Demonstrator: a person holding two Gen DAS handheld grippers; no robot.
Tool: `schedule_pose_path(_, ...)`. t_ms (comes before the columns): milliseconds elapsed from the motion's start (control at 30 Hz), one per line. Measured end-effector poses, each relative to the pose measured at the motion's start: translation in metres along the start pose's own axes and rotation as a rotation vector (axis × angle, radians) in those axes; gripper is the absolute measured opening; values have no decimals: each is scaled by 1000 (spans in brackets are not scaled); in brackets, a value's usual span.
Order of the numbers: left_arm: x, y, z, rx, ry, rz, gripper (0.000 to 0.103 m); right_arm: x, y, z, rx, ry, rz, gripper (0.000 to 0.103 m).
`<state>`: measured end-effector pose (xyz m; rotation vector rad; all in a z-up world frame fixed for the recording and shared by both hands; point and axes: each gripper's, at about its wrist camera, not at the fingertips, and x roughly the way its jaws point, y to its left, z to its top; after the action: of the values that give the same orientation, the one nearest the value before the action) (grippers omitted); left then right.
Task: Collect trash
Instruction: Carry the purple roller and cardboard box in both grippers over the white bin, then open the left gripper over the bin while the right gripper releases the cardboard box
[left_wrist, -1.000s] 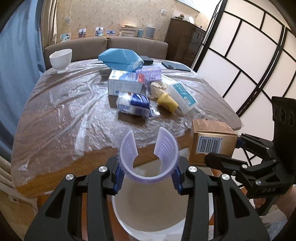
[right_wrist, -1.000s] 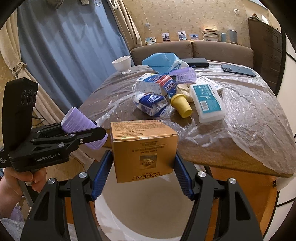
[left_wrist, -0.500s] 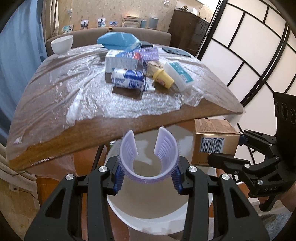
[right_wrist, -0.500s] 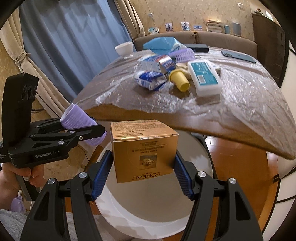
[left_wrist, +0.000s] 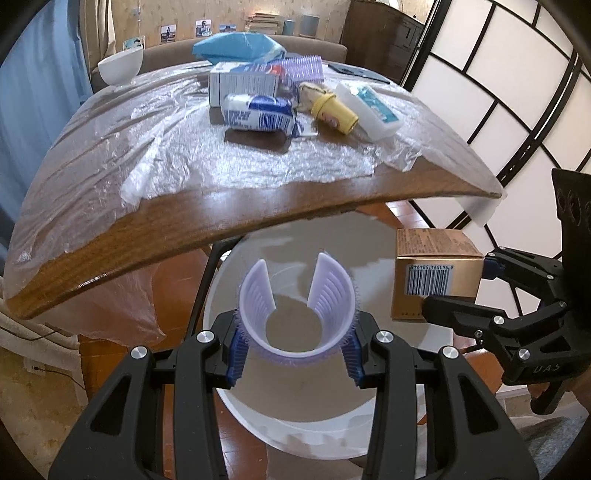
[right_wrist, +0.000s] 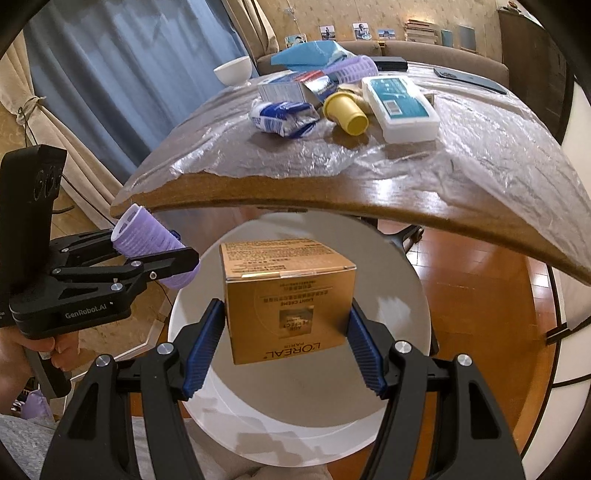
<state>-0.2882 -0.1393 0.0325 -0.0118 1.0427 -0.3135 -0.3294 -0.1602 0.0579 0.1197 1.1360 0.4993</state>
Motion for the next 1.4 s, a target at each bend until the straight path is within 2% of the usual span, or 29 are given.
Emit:
schedule_pose_path(733,40,0,-13,35,101,37,44,34,-9,-14,28,96,-42,65)
schedule_pose_path(1400,63,-3,-17,75,162,47,44,67,-17,-16,61,145,-80,65)
